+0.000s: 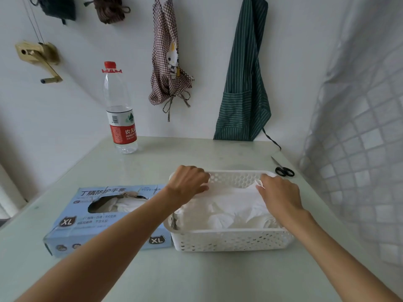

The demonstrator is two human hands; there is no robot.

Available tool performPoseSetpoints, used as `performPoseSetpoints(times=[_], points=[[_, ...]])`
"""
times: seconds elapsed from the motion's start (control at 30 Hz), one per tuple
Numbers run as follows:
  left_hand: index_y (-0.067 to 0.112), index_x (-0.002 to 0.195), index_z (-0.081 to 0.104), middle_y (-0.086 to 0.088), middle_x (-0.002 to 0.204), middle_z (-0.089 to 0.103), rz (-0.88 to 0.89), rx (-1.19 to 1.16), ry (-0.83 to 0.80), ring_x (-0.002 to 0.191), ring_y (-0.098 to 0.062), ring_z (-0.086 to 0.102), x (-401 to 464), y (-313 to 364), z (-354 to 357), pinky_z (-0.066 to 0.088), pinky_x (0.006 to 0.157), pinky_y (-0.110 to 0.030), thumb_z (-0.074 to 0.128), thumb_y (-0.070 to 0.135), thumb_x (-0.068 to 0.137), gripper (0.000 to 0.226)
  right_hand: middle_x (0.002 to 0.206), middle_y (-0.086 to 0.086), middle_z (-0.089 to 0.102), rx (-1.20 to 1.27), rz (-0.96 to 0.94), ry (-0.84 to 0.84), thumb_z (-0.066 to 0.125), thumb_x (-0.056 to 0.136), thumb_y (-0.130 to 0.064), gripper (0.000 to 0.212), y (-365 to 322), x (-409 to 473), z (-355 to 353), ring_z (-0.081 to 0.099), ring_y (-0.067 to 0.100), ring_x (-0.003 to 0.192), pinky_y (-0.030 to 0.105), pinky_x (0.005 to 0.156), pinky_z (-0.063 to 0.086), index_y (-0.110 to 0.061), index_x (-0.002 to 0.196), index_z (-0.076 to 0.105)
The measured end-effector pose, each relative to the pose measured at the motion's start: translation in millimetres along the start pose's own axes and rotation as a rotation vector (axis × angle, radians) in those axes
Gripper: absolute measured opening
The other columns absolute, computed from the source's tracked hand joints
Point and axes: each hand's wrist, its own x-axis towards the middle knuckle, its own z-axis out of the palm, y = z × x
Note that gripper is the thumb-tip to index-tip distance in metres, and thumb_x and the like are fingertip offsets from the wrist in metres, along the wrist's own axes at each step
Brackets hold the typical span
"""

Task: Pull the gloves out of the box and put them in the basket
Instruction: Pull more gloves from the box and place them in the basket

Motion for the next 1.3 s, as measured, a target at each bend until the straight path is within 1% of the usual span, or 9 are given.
performPoseSetpoints(times=[0.27, 0.4, 0.53, 0.63, 0.77, 0.87, 1.0, 1.2, 1.3], points=[[0.020, 0.076, 0.062, 0.004, 0.066, 0.057, 0.400, 0.252, 0.123, 0.055, -0.014, 0.056, 3.9, 2.2, -7.5, 0.031, 0.042, -0.023, 0.088, 0.009, 0.050, 0.038, 0.107, -0.001, 0.065, -0.388, -0.248, -0.053, 0.039, 0.102, -0.032, 0.033, -2.2, 11.1, 4.2, 0.063, 0.016, 0.099, 0.023, 0.046, 0.020, -0.010, 0.127, 0.043], [0.019, 0.119, 0.050, 0.001, 0.108, 0.057, 0.300, 0.080, -0.018, 0.093, -0.021, 0.061, 1.9, 5.9, -4.9, 0.042, 0.063, -0.031, 0.048, 0.007, 0.095, 0.027, 0.100, 0.000, 0.065, -0.242, -0.276, -0.015, 0.046, 0.100, -0.024, 0.035, 0.5, 13.3, 0.0, 0.063, 0.019, 0.092, 0.026, 0.052, 0.031, -0.012, 0.132, 0.039], [0.030, 0.120, 0.059, 0.006, 0.123, 0.062, 0.028, -0.283, 0.022, 0.107, -0.021, 0.060, -8.0, 7.9, -18.1, 0.049, 0.083, -0.036, 0.040, 0.018, 0.099, 0.030, 0.061, -0.008, 0.050, 0.221, -0.137, 0.076, 0.062, 0.090, -0.020, 0.021, 2.1, 7.1, -18.6, 0.048, 0.012, 0.055, 0.025, 0.048, 0.035, -0.020, 0.108, 0.051], [0.033, 0.128, 0.054, 0.009, 0.135, 0.055, 0.076, -0.315, -0.143, 0.121, -0.018, 0.053, -15.8, 3.4, -23.6, 0.045, 0.096, -0.038, 0.034, 0.038, 0.101, 0.034, 0.075, -0.015, 0.044, 0.261, -0.191, 0.140, 0.065, 0.087, -0.014, 0.028, -4.5, -6.9, -27.4, 0.047, 0.011, 0.061, 0.026, 0.054, 0.032, -0.024, 0.106, 0.048], [0.029, 0.150, 0.019, 0.007, 0.158, 0.017, 0.179, -0.232, -0.453, 0.144, -0.014, 0.018, -21.9, 1.8, -15.9, 0.017, 0.117, -0.038, 0.020, 0.049, 0.100, 0.054, 0.096, -0.017, 0.045, 0.308, -0.261, -0.214, 0.060, 0.091, -0.025, 0.023, -8.4, -8.1, -18.3, 0.052, 0.003, 0.086, 0.028, 0.080, 0.039, -0.032, 0.112, 0.053], [0.026, 0.152, 0.003, 0.004, 0.160, 0.001, 0.212, -0.157, -0.519, 0.146, -0.014, 0.005, -26.7, -2.7, -10.4, 0.009, 0.119, -0.038, 0.019, 0.055, 0.097, 0.064, 0.134, -0.001, 0.042, 0.229, -0.189, -0.555, 0.060, 0.090, -0.032, 0.051, 1.3, 1.8, -7.5, 0.048, 0.017, 0.120, 0.032, 0.098, 0.038, -0.030, 0.137, 0.040], [0.026, 0.151, -0.003, 0.005, 0.159, -0.004, 0.239, -0.013, -0.596, 0.147, -0.014, 0.003, -26.0, -5.1, -6.2, 0.012, 0.118, -0.041, 0.030, 0.060, 0.093, 0.075, 0.133, 0.000, 0.041, 0.236, -0.167, -0.617, 0.067, 0.085, -0.030, 0.064, 9.0, 4.7, 3.7, 0.048, 0.018, 0.116, 0.029, 0.096, 0.041, -0.030, 0.141, 0.037], [0.030, 0.144, 0.034, 0.009, 0.152, 0.030, 0.120, -0.332, -0.475, 0.140, -0.015, 0.027, -23.6, -9.2, -26.3, 0.026, 0.114, -0.039, 0.060, 0.056, 0.083, 0.071, 0.137, -0.005, 0.044, 0.185, -0.189, -0.517, 0.064, 0.087, -0.033, 0.054, 7.4, -0.7, -14.3, 0.048, 0.015, 0.119, 0.028, 0.087, 0.041, -0.032, 0.136, 0.043], [0.033, 0.122, 0.056, 0.011, 0.133, 0.053, 0.070, -0.507, -0.251, 0.121, -0.011, 0.048, -28.6, -11.8, -49.4, 0.039, 0.103, -0.035, 0.064, 0.044, 0.085, 0.039, 0.122, -0.013, 0.052, 0.182, -0.263, -0.331, 0.065, 0.087, -0.027, 0.036, 11.9, -8.2, -32.6, 0.049, 0.006, 0.105, 0.026, 0.077, 0.042, -0.037, 0.120, 0.056]])
